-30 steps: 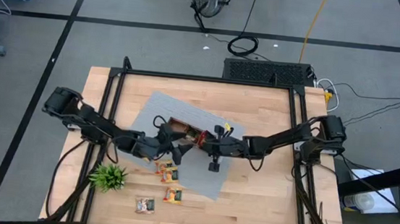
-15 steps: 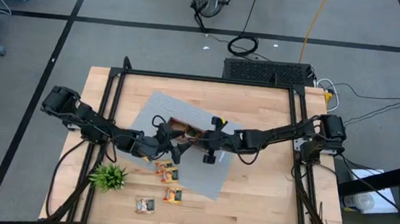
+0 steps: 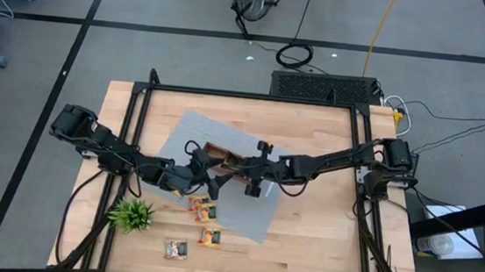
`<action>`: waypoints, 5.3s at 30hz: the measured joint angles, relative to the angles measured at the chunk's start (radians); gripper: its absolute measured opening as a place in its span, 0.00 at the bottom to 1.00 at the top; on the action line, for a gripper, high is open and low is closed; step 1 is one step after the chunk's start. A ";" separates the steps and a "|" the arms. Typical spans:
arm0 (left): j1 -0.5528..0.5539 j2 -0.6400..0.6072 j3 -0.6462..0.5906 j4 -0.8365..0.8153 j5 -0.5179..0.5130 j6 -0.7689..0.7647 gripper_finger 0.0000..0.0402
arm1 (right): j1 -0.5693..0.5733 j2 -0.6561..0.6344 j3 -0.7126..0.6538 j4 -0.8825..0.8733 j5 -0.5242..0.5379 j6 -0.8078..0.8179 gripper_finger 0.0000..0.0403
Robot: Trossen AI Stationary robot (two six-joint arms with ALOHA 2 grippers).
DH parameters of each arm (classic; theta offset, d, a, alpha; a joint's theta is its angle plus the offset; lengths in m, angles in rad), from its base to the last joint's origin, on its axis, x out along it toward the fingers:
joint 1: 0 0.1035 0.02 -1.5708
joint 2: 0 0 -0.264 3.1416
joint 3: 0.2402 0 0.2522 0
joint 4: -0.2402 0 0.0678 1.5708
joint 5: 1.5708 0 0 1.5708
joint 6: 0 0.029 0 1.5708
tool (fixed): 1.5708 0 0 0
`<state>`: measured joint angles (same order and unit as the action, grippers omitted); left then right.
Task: Pick & Place Tea
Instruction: Put the brown tea bag into the wooden organizer
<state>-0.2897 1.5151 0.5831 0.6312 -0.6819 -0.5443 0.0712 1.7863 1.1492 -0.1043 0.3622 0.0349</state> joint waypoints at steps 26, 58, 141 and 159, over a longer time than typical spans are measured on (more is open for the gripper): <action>0.000 0.001 0.000 0.017 0.082 -0.036 0.81 | 0.016 0.000 0.001 0.012 0.000 -0.002 0.00; 0.133 0.031 0.390 -0.780 0.233 0.467 0.81 | 0.016 0.000 0.001 0.025 -0.002 -0.005 0.00; 0.219 0.112 0.382 -0.674 0.445 0.460 0.01 | 0.093 -0.043 0.001 0.025 -0.020 -0.017 0.00; 0.221 0.022 0.371 -0.694 0.314 0.539 0.00 | 0.194 -0.229 -0.079 0.035 -0.021 0.017 0.00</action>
<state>-0.0689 1.5369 0.9541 -0.0628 -0.3675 -0.0057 0.2649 1.5569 1.0704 -0.0696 0.3412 0.0517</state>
